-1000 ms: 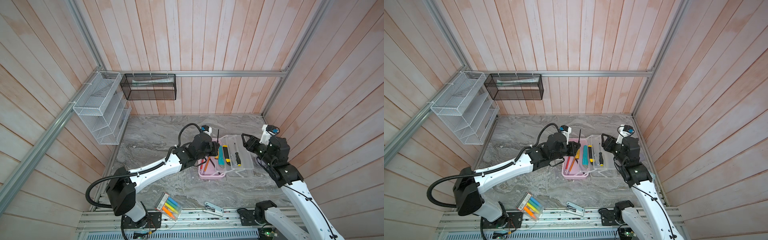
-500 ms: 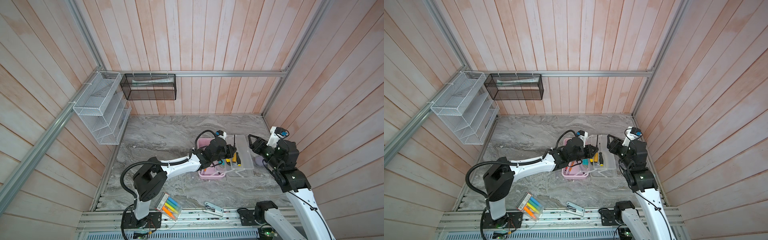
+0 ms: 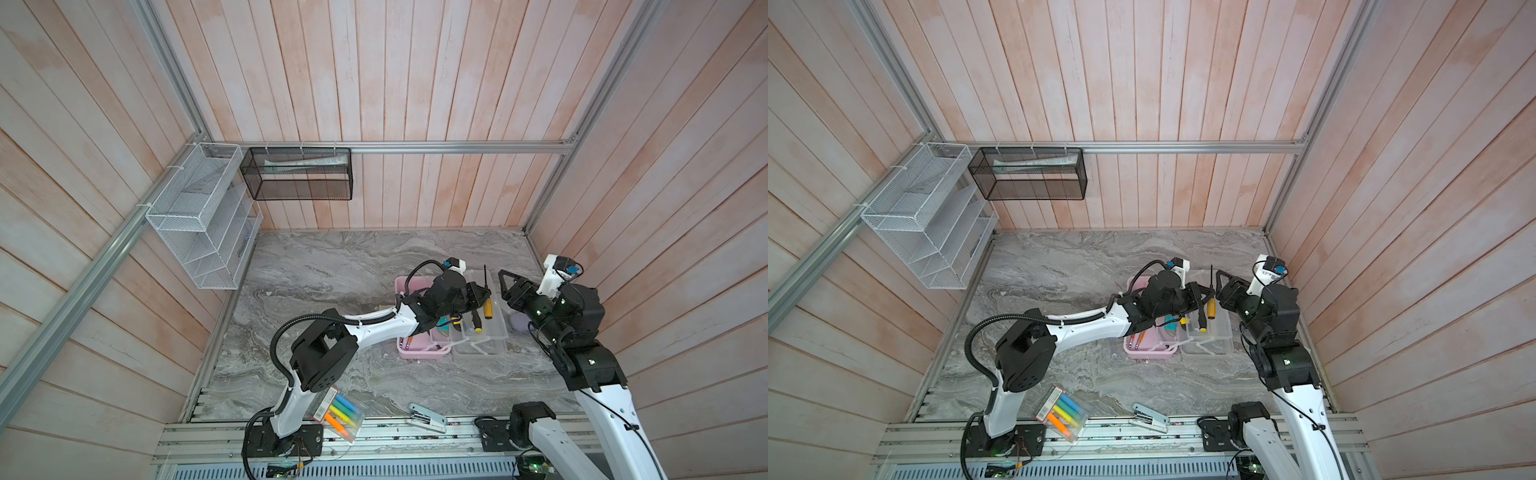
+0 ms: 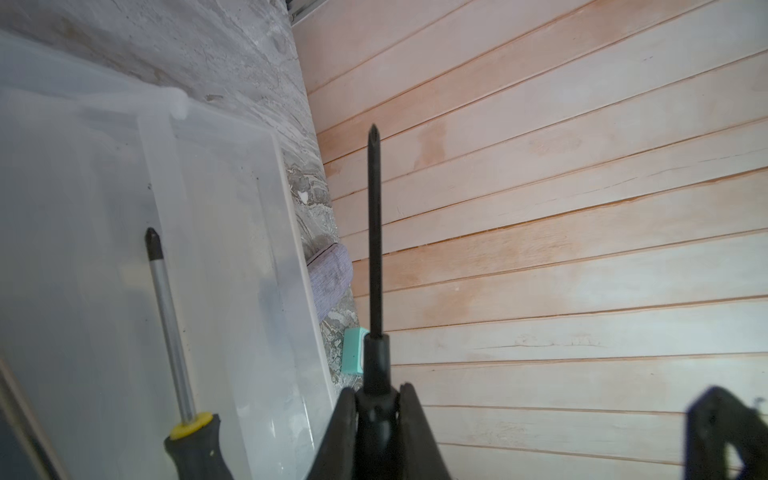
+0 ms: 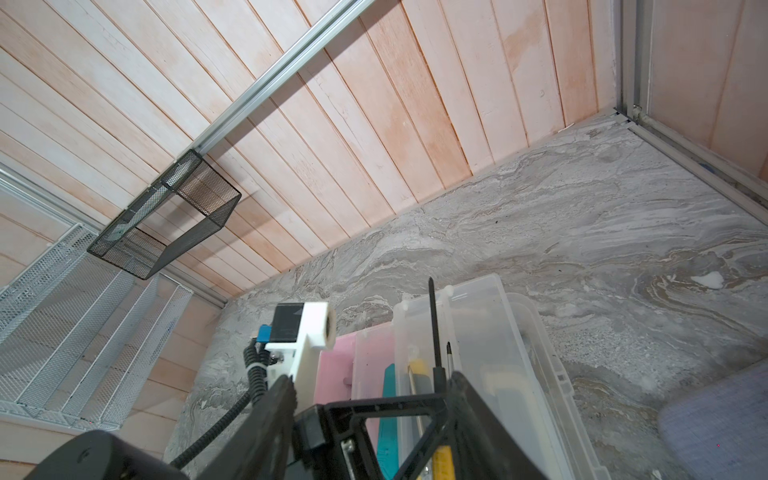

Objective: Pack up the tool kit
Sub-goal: 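Lower the black screwdriver into the clear box and open the left gripper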

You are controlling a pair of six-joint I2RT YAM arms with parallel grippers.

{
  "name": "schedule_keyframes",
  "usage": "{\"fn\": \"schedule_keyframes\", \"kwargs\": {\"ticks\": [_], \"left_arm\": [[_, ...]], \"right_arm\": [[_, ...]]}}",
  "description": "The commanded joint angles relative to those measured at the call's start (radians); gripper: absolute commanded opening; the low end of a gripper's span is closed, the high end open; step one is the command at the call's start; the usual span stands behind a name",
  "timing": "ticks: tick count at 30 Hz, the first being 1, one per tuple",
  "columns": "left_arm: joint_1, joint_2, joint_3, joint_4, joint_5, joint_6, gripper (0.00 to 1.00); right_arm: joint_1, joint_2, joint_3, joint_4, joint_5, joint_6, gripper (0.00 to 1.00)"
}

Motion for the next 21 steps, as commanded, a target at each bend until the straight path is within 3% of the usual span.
{"fn": "schedule_keyframes", "kwargs": {"ticks": [1, 10, 13, 21], "left_arm": [[-0.006, 0.03, 0.034, 0.024, 0.02, -0.036, 0.0], [-0.001, 0.059, 0.055, -0.012, 0.018, -0.039, 0.0], [0.007, 0.074, 0.063, -0.025, 0.032, -0.052, 0.07], [0.013, 0.095, 0.074, -0.038, 0.044, -0.059, 0.15]], "right_arm": [[-0.007, -0.014, 0.033, -0.018, -0.004, -0.023, 0.58], [-0.011, -0.021, 0.019, -0.015, 0.002, -0.029, 0.58], [-0.012, -0.025, 0.009, -0.008, 0.011, -0.03, 0.58], [-0.017, -0.013, 0.0, 0.006, 0.009, -0.028, 0.58]]}}
